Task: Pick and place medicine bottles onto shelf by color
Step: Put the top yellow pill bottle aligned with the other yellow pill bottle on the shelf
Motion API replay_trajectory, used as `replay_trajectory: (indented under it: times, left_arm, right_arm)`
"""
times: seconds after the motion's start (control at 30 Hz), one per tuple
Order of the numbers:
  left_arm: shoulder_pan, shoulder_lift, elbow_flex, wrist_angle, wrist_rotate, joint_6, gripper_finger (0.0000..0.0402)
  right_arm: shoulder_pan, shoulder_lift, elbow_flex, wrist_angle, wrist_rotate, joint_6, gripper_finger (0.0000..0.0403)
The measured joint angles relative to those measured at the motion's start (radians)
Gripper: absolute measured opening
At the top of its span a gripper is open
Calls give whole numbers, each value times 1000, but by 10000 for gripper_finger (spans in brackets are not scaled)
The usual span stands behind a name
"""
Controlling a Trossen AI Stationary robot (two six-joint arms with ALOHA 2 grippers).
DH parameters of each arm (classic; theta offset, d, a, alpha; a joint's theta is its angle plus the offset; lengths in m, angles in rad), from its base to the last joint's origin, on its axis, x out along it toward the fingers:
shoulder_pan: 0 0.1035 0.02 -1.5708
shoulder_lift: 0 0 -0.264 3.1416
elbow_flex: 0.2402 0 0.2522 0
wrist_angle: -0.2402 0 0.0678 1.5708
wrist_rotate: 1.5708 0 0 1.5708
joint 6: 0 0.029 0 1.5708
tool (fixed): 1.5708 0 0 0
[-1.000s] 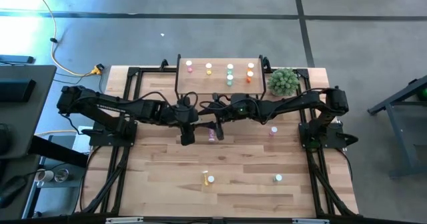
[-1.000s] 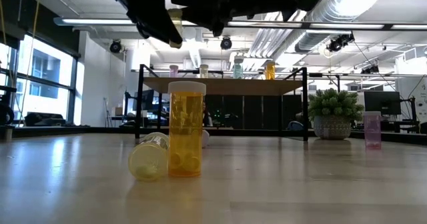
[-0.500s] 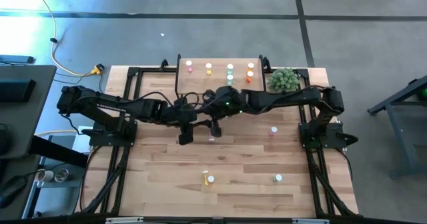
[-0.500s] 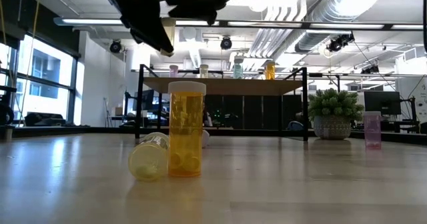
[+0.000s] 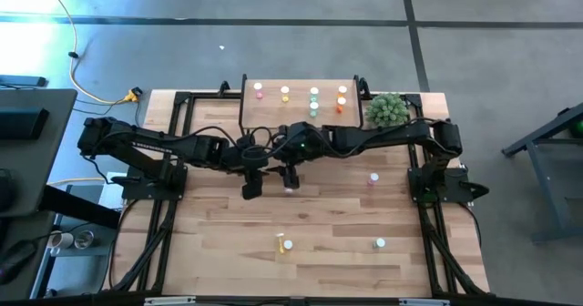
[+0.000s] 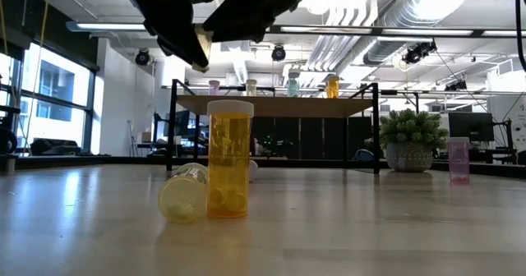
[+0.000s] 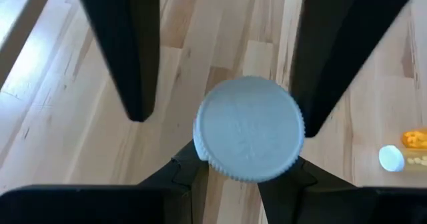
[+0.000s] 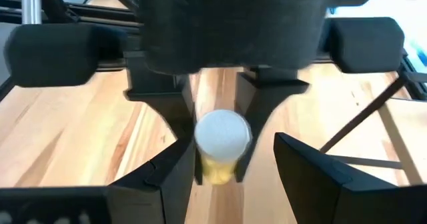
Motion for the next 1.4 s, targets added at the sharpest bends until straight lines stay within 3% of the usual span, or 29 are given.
replay_trajectory:
  times: [0.53,0.93,1.4]
  left_arm:
    - [1,0,0,42,0,4,95]
    - [0,0,0,46,-21,4,95]
    - [0,0,0,44,-23,12,124]
  right_arm:
    - [1,0,0,3,-6,-11,193]
    - [1,0,0,-7,-10,-8,122]
    - [1,-1,0,-14,-10,8,117]
